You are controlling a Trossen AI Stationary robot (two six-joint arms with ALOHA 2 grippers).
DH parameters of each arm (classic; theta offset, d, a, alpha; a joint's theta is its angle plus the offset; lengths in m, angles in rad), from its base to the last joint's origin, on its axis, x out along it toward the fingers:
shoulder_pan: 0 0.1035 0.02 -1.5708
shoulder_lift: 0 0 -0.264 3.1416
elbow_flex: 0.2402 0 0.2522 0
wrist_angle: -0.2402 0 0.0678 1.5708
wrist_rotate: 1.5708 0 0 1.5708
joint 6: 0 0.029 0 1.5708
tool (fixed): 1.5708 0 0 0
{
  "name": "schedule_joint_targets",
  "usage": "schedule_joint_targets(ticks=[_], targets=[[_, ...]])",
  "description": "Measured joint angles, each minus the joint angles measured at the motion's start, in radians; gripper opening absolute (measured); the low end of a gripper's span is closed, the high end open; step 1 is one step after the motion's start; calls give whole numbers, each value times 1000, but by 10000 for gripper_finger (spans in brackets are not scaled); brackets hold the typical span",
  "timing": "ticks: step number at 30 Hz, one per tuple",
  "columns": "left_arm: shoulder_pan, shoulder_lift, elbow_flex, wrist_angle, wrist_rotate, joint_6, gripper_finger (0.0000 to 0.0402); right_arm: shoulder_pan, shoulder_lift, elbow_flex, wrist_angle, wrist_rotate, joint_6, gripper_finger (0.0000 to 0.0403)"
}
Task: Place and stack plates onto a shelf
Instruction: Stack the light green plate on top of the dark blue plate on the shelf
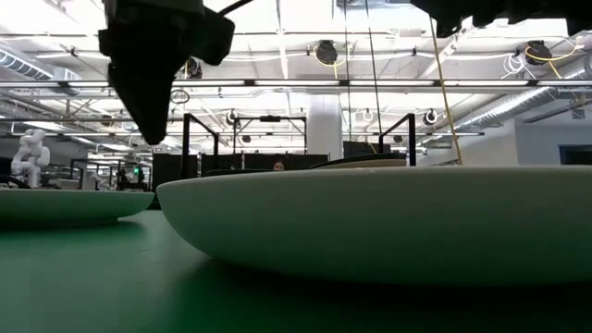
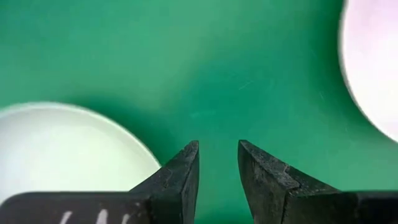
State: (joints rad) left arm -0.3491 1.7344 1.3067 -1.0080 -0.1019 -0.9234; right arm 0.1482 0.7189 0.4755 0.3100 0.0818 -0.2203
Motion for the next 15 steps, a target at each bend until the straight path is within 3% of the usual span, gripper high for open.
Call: schedule_joint_targets(ticks=[11, 15], targets=[[-40, 21, -1, -261, -2, -335, 115, 0, 0, 0, 2, 4, 6, 118], [-45, 21, -1, -235, -2, -363, 115, 0, 0, 0, -1, 4, 5, 118]])
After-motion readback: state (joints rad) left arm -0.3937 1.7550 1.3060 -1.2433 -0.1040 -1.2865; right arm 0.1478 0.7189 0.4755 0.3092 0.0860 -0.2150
